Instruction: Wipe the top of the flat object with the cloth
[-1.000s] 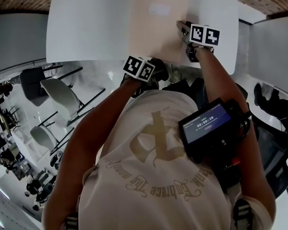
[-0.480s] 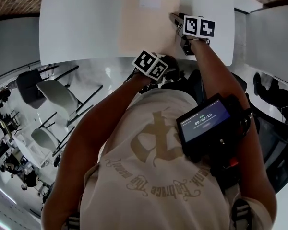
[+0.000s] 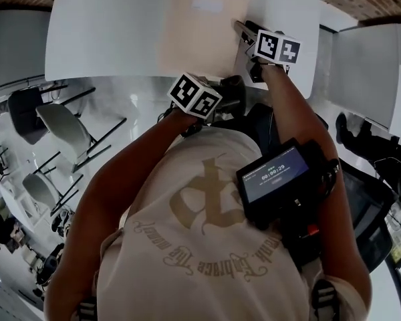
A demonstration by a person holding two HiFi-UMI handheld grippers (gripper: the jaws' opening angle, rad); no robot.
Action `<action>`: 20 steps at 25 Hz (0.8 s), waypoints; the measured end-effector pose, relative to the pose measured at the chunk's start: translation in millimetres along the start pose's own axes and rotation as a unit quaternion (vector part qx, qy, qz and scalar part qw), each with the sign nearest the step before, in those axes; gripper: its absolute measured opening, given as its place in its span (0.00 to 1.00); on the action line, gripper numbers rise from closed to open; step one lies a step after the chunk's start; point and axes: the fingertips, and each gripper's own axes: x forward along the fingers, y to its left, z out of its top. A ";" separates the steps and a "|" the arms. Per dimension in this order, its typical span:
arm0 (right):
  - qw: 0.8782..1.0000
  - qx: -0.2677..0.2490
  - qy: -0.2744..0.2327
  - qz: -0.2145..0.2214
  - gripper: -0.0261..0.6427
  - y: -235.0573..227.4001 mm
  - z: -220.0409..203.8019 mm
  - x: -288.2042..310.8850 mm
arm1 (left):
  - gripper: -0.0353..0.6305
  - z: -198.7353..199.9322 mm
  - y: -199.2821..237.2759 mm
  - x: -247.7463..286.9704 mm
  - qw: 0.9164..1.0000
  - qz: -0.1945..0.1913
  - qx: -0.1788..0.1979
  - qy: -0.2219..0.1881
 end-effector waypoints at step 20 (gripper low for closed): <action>0.981 -0.174 -0.051 0.067 0.07 88.5 -14.5 -92.3 | 0.21 57.8 50.9 -190.9 0.924 0.218 0.034 -0.313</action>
